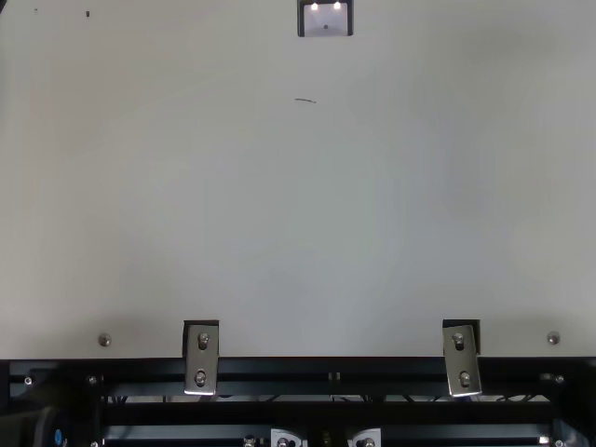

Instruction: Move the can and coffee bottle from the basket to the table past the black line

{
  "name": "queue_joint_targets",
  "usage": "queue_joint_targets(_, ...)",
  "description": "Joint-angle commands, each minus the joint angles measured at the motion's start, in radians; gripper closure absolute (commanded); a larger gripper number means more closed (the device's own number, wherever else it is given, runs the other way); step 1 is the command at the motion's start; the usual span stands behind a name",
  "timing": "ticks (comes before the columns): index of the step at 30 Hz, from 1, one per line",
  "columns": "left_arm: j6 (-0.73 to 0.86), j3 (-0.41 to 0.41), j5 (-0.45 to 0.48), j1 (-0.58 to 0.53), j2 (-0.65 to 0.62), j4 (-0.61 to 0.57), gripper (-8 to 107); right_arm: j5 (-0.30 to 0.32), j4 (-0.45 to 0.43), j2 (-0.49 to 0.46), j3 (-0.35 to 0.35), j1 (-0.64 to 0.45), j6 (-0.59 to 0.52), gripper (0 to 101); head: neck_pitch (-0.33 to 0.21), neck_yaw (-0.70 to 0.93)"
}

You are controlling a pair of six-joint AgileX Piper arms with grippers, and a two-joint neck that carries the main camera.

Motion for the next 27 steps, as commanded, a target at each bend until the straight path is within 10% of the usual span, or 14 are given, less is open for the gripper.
queue_joint_targets(1,0.003,0.01,-0.023,-0.005,-0.013,0.019,9,-0.002,-0.029,0.011,-0.003,0.004,0.07,0,-0.027,0.006)
queue_joint_targets(27,-0.059,0.252,-0.3,-0.146,-0.402,0.429,9,0.143,0.012,-0.012,0.022,-0.113,0.343,0,-0.027,0.006)
